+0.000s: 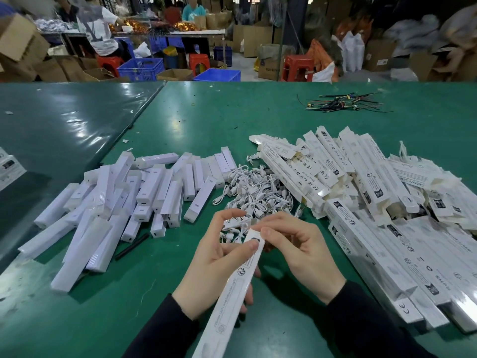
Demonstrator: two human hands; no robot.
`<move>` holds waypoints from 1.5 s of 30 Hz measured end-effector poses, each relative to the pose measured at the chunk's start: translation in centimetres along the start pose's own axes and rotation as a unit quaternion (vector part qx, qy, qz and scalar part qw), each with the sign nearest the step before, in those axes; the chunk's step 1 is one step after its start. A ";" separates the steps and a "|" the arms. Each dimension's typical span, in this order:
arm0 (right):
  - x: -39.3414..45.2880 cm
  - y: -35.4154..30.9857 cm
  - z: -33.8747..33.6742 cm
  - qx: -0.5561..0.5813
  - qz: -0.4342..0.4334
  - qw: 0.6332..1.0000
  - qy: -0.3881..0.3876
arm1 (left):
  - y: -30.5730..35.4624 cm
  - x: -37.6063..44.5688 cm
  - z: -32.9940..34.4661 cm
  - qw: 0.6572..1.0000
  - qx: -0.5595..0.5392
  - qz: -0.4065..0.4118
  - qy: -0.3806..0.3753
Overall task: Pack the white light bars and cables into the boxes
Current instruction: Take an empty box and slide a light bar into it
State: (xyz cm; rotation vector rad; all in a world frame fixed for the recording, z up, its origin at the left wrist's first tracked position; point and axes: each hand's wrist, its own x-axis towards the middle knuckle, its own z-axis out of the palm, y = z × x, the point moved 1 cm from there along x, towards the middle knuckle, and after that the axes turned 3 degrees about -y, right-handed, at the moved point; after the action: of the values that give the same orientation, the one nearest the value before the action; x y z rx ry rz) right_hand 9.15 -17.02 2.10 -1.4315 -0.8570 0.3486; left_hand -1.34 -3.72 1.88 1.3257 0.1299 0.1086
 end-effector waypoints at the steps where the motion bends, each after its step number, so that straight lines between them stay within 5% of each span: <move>1: -0.1 0.1 0.0 -0.014 -0.018 1.000 -0.004 | 0.0 0.0 -0.1 1.000 0.001 -0.001 0.001; 4: -0.2 0.2 0.1 -0.059 -0.035 0.997 -0.024 | 0.1 0.0 -0.2 1.000 0.008 -0.002 0.021; 7: 1.0 0.5 0.2 -0.044 0.057 0.996 -0.060 | 0.1 0.1 0.2 0.998 -0.002 -0.001 0.065; 9: 2.8 0.6 0.2 -0.031 0.130 0.991 -0.028 | 0.2 0.4 0.0 0.994 -0.025 0.010 0.106; 11: 4.9 0.8 0.7 -0.138 0.105 0.985 0.013 | 0.7 0.3 -0.5 0.990 -0.045 0.029 0.133; 12: 6.0 0.9 1.1 -0.254 0.043 0.966 0.002 | 1.1 0.3 -0.8 0.988 -0.055 0.038 0.138; 15: 9.3 0.4 3.8 -0.505 -0.174 0.834 -0.138 | 1.9 0.0 -1.0 0.985 -0.080 0.069 0.140; 18: 12.1 1.2 6.4 -0.563 -0.198 0.755 -0.273 | 2.1 0.1 -1.4 0.972 -0.103 0.096 0.187; 21: 13.2 2.2 7.3 -0.629 -0.173 0.694 -0.304 | 2.1 0.1 -2.3 0.956 -0.153 0.107 0.226; 23: 13.1 2.2 6.9 -0.622 -0.195 0.712 -0.260 | 2.1 0.0 -2.9 0.946 -0.180 0.108 0.249; 25: 12.4 1.4 5.4 -0.518 -0.208 0.820 -0.126 | 2.0 0.0 -3.2 0.940 -0.197 0.104 0.258; 27: 11.0 -0.2 3.1 -0.298 -0.159 0.940 0.041 | 2.0 0.0 -3.3 0.940 -0.216 0.096 0.245; 29: 8.7 -2.0 0.5 -0.030 -0.060 0.988 0.138 | 2.0 0.0 -3.2 0.940 -0.221 0.093 0.241; 32: 4.0 -3.0 -2.9 0.212 0.068 0.972 0.080 | 2.0 0.2 -2.9 0.937 -0.219 0.103 0.252; 37: -2.1 -2.8 -3.8 0.212 0.135 0.964 -0.092 | 1.5 0.3 -2.8 0.938 -0.223 0.107 0.242; 45: -1.9 -2.9 -3.2 0.268 0.018 0.960 0.081 | 1.1 0.6 -2.4 0.931 -0.240 0.055 0.269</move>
State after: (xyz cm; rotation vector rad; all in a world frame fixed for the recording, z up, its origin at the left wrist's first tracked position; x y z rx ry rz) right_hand 9.27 -21.09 4.57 -0.9545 -0.5454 0.4454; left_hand -1.09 -1.06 2.32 0.7850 0.4638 0.5668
